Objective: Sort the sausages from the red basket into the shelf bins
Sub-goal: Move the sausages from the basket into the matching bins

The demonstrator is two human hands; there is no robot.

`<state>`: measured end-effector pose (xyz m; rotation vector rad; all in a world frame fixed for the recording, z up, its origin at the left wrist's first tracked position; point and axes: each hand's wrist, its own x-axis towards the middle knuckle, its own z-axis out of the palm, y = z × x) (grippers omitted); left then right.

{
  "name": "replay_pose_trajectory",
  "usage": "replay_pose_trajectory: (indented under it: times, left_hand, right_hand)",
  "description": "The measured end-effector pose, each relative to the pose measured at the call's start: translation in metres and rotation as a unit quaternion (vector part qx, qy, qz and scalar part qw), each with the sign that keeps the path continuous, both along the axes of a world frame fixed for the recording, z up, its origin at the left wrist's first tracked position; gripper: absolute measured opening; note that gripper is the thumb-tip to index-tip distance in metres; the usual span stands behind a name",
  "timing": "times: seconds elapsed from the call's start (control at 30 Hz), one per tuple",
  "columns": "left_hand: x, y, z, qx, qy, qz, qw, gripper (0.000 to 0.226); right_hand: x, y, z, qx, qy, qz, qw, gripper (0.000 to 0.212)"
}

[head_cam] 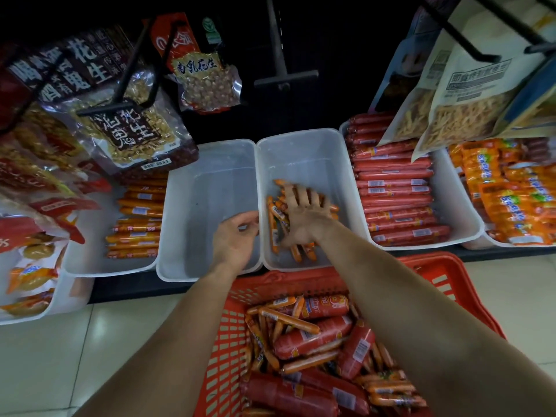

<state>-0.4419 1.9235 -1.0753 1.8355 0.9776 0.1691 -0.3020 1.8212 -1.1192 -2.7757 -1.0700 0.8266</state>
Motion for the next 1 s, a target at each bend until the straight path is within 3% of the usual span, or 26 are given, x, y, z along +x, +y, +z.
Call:
replay_pose_trajectory:
  times: [0.2,0.6,0.77,1.0]
  left_hand:
    - [-0.002,-0.001,0.003,-0.009,0.002,-0.005,1.0,0.026]
    - [-0.002,-0.006,0.007,-0.019,-0.005,-0.007,1.0,0.027]
    - [-0.001,-0.006,0.008,-0.024,-0.015,0.006,1.0,0.024]
    - [-0.001,-0.004,0.006,-0.04,-0.02,0.019,0.999,0.028]
  right_hand:
    - [-0.01,0.005,-0.001,-0.036,-0.001,-0.106,0.994,0.154]
    - [-0.012,0.012,0.001,-0.054,0.024,-0.165,0.984,0.156]
    - [-0.018,0.013,-0.004,-0.092,-0.017,-0.057,0.994,0.157]
    - [0.024,-0.018,0.004,-0.043,-0.026,0.127,0.991,0.149]
